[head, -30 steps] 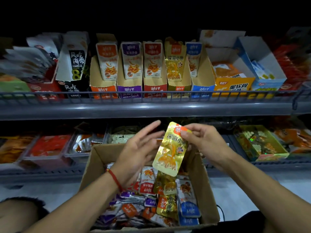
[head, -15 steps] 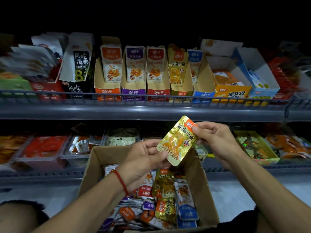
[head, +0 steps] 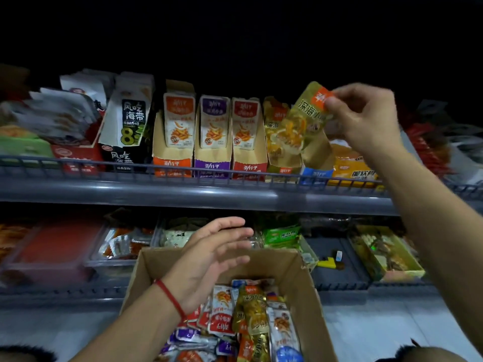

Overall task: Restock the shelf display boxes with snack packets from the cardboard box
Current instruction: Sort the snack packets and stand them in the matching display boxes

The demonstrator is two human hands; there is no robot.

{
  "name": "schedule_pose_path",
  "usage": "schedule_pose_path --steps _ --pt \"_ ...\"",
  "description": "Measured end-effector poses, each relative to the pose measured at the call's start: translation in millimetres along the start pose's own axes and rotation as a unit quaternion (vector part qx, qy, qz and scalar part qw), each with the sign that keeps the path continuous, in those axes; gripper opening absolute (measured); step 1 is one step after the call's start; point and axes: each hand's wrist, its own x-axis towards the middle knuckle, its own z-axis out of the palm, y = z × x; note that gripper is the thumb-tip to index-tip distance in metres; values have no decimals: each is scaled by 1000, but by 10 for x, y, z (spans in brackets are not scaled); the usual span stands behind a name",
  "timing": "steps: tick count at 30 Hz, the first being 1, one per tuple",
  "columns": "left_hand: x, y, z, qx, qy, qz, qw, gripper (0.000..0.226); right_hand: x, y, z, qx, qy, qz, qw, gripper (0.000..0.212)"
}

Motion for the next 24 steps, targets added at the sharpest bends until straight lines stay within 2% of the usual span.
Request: schedule_pose_path --steps 6,12,19,24 --pt "11 31 -34 10 7 -3 1000 43 344 146 383 -125 -74 -30 989 23" --pt "20 76 -63 24 -6 3 1000 42 328 317 641 -158 -143 -65 975 12" --pt "15 102 -51 42 3 -1 999 23 481 434 707 -245 -148 -124 950 26" --pt "9 109 -51 54 14 14 998 22 603 457 787 -274 -151 -137 940 27"
